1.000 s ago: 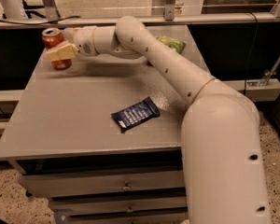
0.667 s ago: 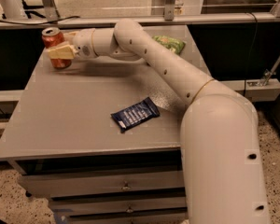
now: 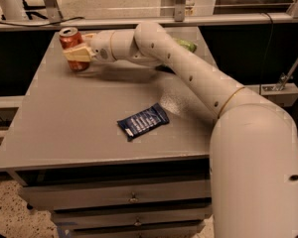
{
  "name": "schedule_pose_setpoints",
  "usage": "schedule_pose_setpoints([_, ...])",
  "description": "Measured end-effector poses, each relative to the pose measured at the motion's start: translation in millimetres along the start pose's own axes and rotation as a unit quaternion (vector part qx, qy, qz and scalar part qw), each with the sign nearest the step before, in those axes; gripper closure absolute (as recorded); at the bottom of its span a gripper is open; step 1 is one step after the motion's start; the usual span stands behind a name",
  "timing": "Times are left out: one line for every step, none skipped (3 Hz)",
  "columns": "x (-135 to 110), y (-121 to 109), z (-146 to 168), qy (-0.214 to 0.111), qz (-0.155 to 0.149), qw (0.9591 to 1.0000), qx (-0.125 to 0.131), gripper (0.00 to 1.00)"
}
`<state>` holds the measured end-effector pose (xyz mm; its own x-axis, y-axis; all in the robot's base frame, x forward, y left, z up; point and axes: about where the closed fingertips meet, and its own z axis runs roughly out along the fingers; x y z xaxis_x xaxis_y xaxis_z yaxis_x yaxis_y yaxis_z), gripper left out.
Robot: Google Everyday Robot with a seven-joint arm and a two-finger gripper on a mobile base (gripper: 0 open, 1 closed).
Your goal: Knock coke can over
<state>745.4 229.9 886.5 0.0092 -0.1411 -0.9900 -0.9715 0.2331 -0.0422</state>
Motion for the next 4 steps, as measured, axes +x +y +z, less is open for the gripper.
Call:
schedule_pose_setpoints([-4.4, -2.3, -27.9, 0.028, -0.013, 0.9995, 0.0, 1.0])
schedule_pose_setpoints([-14.6, 0.3, -47.6, 0.095, -0.051, 0.9939, -0.022, 1.0])
schedule_pose_setpoints([-12.2, -5.2, -63.7, 0.184, -0.094, 0.9775, -0.042, 1.0])
schedule_pose_setpoints([4.4, -5.3, -80.4, 0.286, -0.133, 0.9463, -0.072, 1.0])
